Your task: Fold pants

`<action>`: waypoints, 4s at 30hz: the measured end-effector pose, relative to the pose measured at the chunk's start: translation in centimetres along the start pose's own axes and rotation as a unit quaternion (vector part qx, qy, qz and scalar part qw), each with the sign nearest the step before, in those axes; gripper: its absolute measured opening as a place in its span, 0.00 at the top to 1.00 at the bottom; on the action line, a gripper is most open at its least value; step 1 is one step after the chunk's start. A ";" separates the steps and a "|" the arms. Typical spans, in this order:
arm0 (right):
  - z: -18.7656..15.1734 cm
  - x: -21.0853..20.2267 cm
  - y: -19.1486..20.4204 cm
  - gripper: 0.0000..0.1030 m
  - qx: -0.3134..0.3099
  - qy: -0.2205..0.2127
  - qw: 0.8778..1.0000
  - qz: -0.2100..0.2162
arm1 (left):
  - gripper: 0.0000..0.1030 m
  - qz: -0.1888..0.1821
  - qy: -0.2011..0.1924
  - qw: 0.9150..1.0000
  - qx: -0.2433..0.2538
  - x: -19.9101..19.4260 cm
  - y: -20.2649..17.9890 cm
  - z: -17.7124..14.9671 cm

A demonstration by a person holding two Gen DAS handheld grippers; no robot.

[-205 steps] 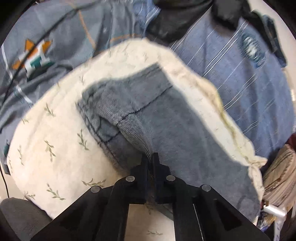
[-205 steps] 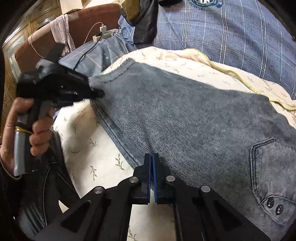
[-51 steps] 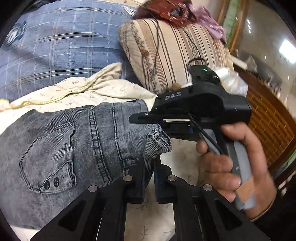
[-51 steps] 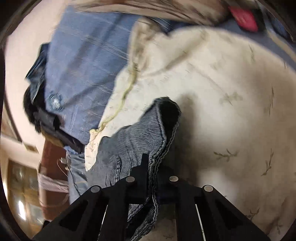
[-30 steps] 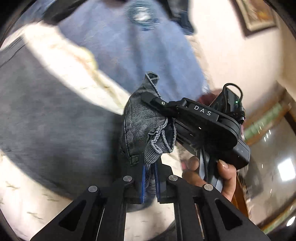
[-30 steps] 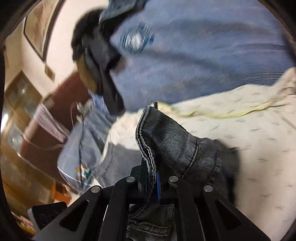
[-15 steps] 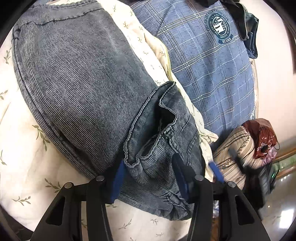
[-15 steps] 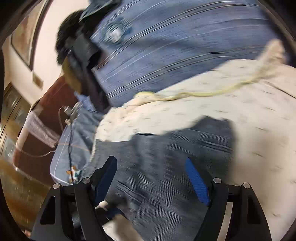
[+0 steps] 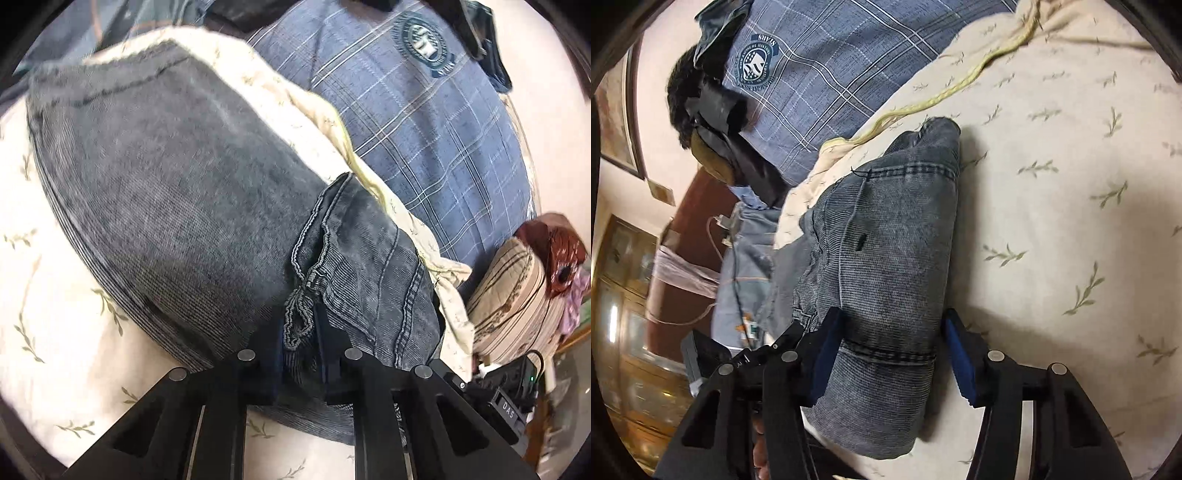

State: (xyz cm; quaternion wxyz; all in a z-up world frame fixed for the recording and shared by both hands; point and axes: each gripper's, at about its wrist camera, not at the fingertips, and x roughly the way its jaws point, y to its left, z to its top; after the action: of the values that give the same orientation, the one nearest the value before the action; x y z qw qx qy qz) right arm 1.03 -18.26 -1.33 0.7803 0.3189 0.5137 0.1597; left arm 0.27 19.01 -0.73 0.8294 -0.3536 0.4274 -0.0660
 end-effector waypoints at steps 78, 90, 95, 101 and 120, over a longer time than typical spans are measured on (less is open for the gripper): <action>-5.2 -7.5 2.2 0.39 -0.199 -0.104 0.969 -0.101 | 0.63 -0.001 0.027 0.995 0.094 -3.5 -3.5 -4.9; -4.9 -7.0 6.1 0.32 -0.191 -0.126 0.973 -0.033 | 0.55 0.017 -0.018 0.999 0.043 -5.8 -1.2 -2.9; -3.0 -7.6 9.7 0.26 -0.216 -0.171 0.960 -0.058 | 0.55 0.026 -0.012 0.999 0.042 -5.2 -1.0 -2.7; -1.8 -2.1 9.0 0.25 -0.192 -0.121 0.974 -0.025 | 0.55 0.034 -0.017 0.999 0.036 -4.6 -0.9 -2.3; -4.1 1.1 6.8 0.31 -0.194 -0.093 0.977 -0.013 | 0.52 0.111 -0.075 0.977 -0.164 -7.9 6.3 0.9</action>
State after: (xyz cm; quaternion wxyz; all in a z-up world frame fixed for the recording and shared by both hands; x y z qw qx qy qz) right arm -1.64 -11.19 1.32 0.8735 0.1686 0.4025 0.2157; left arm -5.23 27.47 0.81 0.7917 -0.4395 0.4058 0.1240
